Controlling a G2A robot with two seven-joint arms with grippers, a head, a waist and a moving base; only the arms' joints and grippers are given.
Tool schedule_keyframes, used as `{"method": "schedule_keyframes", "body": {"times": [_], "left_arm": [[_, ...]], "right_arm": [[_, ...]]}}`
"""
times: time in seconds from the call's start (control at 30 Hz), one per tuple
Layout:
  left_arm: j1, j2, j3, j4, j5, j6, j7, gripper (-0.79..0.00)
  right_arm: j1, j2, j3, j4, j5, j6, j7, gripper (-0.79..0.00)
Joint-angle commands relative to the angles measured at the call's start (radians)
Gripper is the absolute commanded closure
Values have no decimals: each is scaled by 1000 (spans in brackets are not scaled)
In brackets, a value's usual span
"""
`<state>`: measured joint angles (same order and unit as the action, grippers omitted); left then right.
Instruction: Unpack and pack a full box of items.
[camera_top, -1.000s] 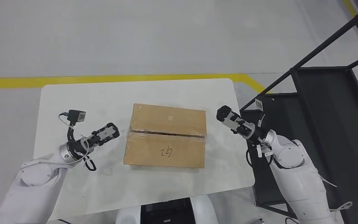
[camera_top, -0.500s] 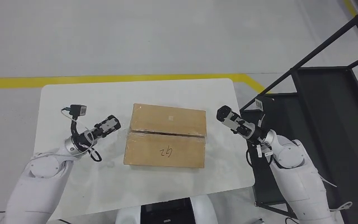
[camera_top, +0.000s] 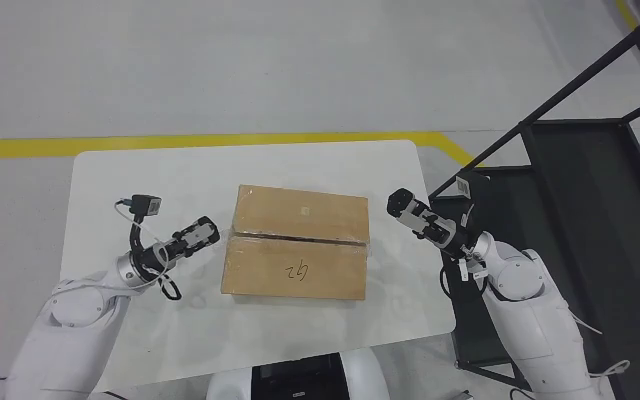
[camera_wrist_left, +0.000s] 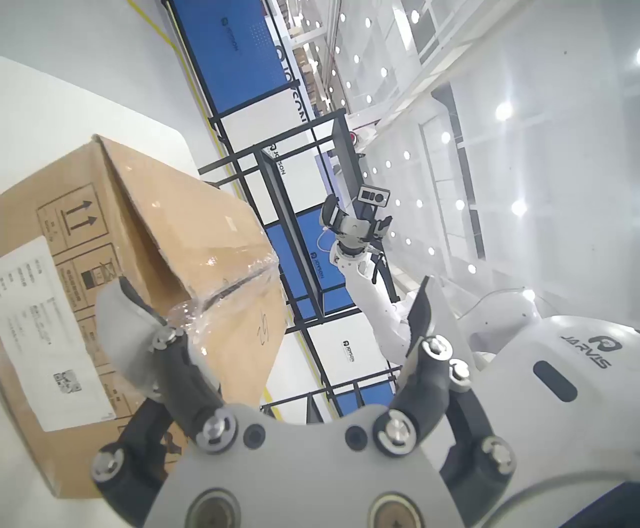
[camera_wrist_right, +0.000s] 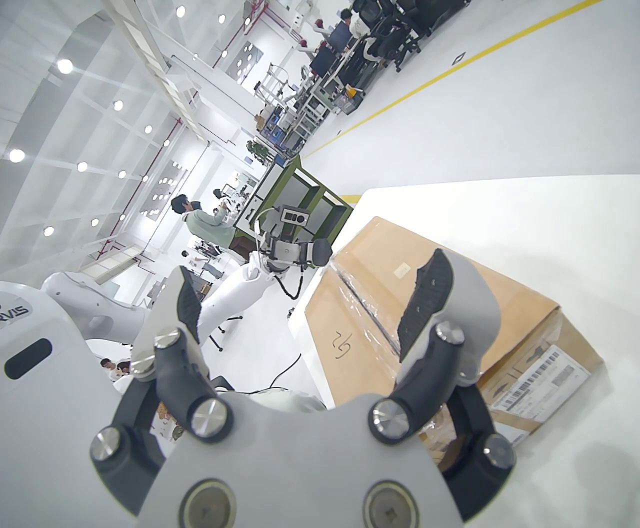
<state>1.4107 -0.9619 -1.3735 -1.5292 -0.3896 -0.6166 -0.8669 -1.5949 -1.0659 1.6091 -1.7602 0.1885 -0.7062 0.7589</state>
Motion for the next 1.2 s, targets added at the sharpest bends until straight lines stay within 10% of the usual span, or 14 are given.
{"method": "schedule_keyframes", "body": {"times": [0.0, 0.6, 1.17], "left_arm": [[-9, -3, 10, 15, -1, -6, 8, -785], [-87, -22, 84, 93, 24, -7, 11, -785], [19, -6, -37, -35, -13, -41, 41, -785]], "right_arm": [[0, 0, 0, 0, 0, 0, 0, -785], [0, 0, 0, 0, 0, 0, 0, -785], [65, -5, -165, 13, -33, 129, 109, -785]]}}
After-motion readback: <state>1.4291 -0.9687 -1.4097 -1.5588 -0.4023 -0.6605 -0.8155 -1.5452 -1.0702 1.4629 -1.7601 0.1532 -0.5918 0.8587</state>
